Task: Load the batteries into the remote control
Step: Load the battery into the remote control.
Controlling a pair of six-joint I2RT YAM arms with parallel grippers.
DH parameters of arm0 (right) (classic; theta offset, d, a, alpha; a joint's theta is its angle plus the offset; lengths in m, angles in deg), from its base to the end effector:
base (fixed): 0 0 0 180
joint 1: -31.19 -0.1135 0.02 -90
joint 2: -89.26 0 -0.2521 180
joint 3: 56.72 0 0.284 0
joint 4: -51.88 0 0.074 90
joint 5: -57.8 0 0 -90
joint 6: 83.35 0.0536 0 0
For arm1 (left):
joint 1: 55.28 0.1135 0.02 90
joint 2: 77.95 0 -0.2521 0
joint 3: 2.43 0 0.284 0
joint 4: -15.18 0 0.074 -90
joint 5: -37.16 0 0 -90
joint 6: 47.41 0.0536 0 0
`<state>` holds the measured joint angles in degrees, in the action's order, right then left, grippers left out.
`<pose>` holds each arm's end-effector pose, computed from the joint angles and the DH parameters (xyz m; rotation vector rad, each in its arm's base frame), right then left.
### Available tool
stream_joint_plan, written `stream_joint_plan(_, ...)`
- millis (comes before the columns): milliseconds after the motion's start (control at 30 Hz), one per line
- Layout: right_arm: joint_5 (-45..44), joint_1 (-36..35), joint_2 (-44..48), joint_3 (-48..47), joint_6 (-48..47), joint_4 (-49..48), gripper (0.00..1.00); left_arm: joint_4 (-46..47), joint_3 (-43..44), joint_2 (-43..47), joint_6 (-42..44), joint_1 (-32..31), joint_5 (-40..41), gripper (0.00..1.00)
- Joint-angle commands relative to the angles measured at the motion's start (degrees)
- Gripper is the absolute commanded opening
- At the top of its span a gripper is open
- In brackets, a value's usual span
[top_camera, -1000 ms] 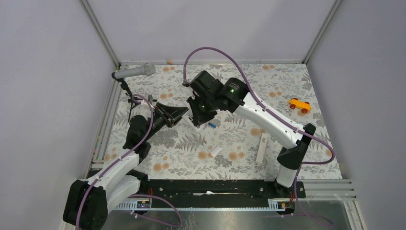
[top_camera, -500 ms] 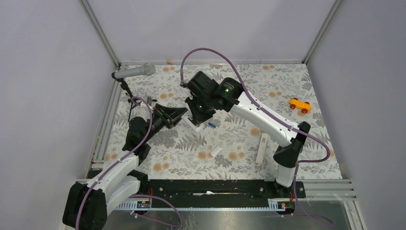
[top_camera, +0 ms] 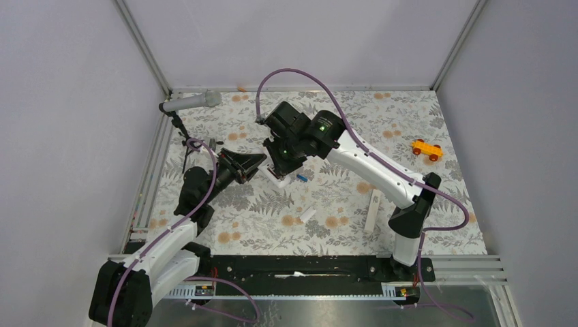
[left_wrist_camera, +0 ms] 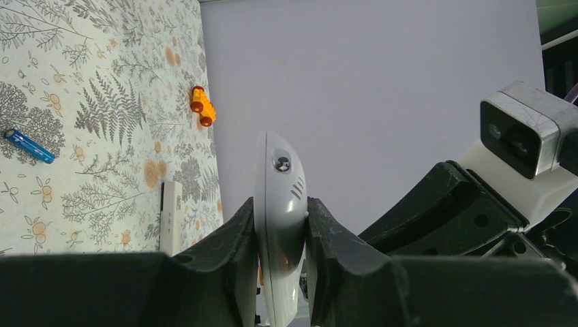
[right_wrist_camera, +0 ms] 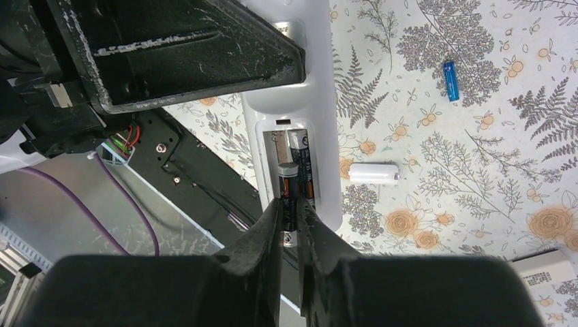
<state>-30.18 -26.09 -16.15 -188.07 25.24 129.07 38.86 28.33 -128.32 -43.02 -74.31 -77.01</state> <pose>0.2266 0.3562 0.3813 -0.8651 2.4161 0.5905 0.2285 -0.1020 0.2211 -0.6235 1.6816 -1.7140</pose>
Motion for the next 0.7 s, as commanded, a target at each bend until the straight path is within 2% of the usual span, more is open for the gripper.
stream_joint_plan(0, -0.85, -0.37, -0.60, -1.26, -0.85, -0.76, 0.16, 2.81, 1.22, -0.25, -1.18, -0.05, 0.74, 0.00)
stream_joint_plan(300, -1.48, -0.76, -1.62, -1.47, -0.88, -1.45, 0.19, 2.41, 0.67, -0.38, -2.18, -0.05, 1.23, 0.00)
stream_joint_plan(667, -4.29, -1.35, -3.58, -5.65, -0.91, 0.73, 0.28, 0.82, 1.95, -0.39, -1.81, -0.05, 1.13, 0.00)
